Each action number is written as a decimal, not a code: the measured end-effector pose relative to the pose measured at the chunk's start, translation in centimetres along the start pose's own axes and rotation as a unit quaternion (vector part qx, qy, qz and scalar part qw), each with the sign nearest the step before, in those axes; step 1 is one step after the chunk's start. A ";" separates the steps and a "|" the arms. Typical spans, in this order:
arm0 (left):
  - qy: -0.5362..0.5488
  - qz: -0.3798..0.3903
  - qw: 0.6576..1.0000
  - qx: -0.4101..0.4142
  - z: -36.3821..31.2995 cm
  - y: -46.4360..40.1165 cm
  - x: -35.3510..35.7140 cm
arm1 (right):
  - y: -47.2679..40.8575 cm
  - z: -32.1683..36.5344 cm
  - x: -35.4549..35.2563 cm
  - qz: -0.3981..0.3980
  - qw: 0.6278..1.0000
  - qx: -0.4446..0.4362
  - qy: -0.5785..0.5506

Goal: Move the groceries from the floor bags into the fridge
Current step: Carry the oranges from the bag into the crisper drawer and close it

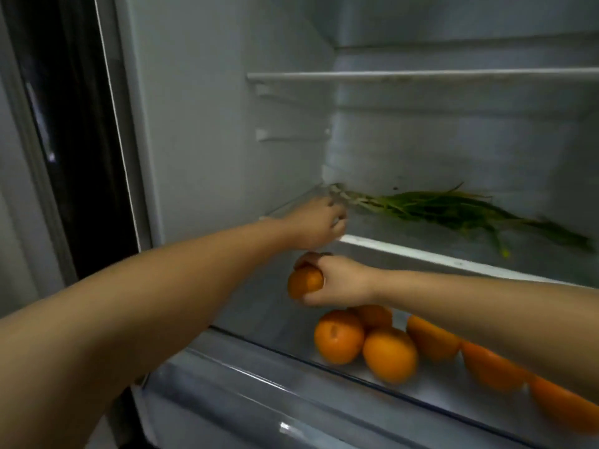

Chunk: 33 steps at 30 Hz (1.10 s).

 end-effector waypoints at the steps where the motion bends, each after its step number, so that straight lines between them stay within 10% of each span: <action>1: -0.006 -0.006 1.000 0.001 0.1 -0.1 0.3 | -0.7 -0.4 1.4 0.007 1.000 0.012 -0.008; 20: -0.062 0.138 0.988 -0.016 -0.8 0.5 -0.7 | 3.3 2.7 -3.9 0.130 0.984 0.093 0.082; 27: -0.052 0.177 0.983 -0.019 -3.2 4.6 -5.5 | 12.1 3.9 -5.6 0.031 0.984 0.146 -0.097; 33: -0.012 0.233 0.972 -0.022 -6.9 14.1 -6.5 | 19.8 5.6 -7.1 -0.027 0.979 0.199 -0.038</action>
Point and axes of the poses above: each hand's wrist, its own y-axis away from the middle knuckle, its own x-axis out of the palm, z = x × y, the point moved 4 cm from there along -y, towards the middle knuckle
